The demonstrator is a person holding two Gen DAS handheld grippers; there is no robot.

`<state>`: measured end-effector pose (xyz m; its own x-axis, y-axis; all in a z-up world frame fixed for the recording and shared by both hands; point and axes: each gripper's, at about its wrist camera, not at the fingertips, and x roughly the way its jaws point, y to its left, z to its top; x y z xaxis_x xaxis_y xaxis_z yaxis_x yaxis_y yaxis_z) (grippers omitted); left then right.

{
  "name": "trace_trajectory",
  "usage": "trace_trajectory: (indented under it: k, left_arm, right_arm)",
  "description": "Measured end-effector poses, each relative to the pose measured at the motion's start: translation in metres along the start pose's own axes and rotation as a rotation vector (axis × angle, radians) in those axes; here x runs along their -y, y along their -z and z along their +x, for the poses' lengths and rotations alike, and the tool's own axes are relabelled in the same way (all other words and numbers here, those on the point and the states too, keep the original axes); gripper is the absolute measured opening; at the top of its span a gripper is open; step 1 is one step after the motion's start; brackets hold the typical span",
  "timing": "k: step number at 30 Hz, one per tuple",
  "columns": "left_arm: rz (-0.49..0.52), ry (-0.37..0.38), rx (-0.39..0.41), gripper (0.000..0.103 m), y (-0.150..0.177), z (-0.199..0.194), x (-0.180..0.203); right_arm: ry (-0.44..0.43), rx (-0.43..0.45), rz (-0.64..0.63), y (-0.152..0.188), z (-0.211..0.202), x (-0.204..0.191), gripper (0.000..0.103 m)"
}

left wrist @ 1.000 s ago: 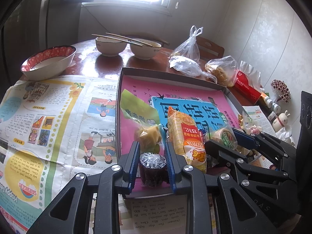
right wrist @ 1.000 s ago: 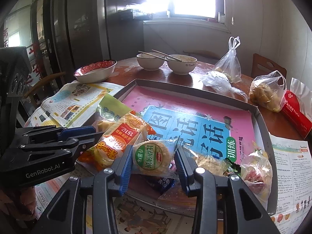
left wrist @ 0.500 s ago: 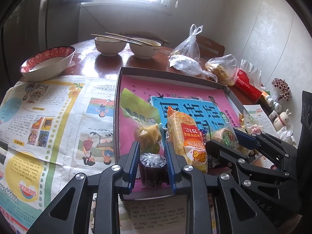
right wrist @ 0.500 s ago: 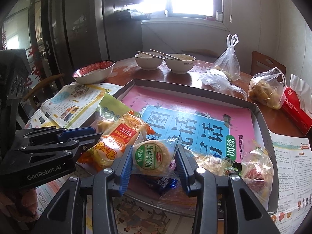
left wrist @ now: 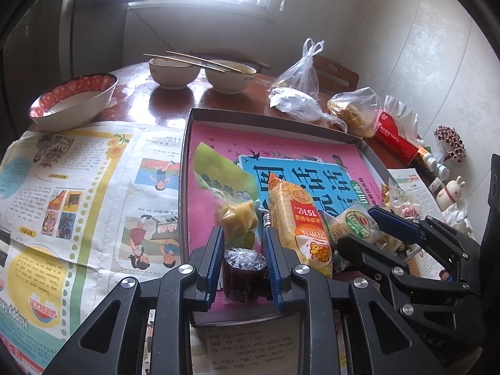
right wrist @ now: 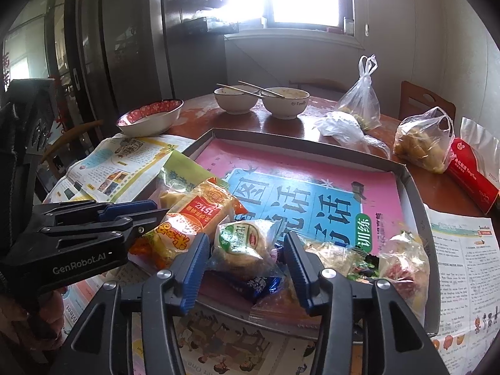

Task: Organize snacks
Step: 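Lower both snacks into the tray and open both grippers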

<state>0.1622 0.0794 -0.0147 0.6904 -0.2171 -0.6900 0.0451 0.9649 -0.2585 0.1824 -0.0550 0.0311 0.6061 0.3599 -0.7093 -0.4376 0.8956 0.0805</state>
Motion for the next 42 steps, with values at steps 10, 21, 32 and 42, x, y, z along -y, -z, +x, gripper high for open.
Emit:
trace_trajectory:
  k: [10, 21, 32, 42]
  left_arm:
    - [0.001, -0.011, 0.011, 0.042, -0.003, -0.005, 0.002]
    - [-0.005, -0.027, 0.014, 0.054, -0.004, -0.009, 0.004]
    - [-0.02, -0.042, 0.034, 0.064, -0.007, -0.018, 0.0]
    - [-0.006, -0.051, 0.086, 0.075, -0.009, -0.044, 0.007]
  right_arm:
    - [0.01, 0.023, 0.006, -0.002, -0.012, 0.001, 0.056]
    - [0.032, 0.029, 0.025, -0.002, -0.018, 0.005, 0.061]
    - [0.049, 0.047, 0.037, -0.004, -0.023, 0.004, 0.069]
    - [0.068, 0.149, 0.047, -0.005, -0.052, 0.005, 0.085]
